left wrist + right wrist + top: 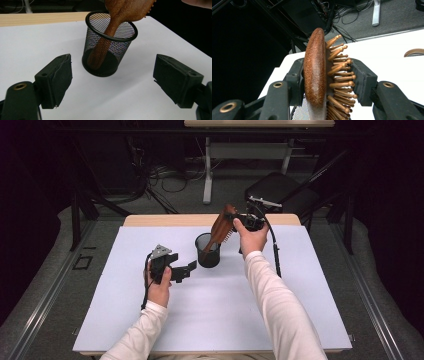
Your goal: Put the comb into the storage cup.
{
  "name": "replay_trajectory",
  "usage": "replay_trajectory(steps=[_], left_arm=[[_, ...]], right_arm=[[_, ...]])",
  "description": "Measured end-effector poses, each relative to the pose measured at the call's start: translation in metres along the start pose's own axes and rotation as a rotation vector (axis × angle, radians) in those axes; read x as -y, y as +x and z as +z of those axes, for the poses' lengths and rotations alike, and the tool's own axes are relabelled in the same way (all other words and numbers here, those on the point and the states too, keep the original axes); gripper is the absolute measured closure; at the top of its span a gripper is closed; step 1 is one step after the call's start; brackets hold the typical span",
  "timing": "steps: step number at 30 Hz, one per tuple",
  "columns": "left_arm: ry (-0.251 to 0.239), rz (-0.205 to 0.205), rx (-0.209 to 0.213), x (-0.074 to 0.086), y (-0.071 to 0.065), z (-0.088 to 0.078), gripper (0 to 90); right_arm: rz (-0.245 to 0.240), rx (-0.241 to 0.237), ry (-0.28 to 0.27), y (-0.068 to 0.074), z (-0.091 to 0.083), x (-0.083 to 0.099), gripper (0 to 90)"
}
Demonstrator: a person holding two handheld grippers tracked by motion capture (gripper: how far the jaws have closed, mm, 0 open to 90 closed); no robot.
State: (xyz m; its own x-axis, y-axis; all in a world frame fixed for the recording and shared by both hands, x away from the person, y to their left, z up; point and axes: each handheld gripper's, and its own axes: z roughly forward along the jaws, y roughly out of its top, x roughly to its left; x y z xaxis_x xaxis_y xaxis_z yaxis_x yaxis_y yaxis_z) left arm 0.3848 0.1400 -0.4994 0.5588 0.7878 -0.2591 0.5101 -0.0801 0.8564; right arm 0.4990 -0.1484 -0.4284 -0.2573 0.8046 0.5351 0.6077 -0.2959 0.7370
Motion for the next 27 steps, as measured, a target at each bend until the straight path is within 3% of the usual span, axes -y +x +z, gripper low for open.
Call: replay_trajectory(steps=[27], left_arm=[[0.003, 0.000, -0.003, 0.000, 0.000, 0.000, 15.7]], right_arm=[[0.031, -0.006, -0.003, -0.012, 0.000, 0.001, 48.4]])
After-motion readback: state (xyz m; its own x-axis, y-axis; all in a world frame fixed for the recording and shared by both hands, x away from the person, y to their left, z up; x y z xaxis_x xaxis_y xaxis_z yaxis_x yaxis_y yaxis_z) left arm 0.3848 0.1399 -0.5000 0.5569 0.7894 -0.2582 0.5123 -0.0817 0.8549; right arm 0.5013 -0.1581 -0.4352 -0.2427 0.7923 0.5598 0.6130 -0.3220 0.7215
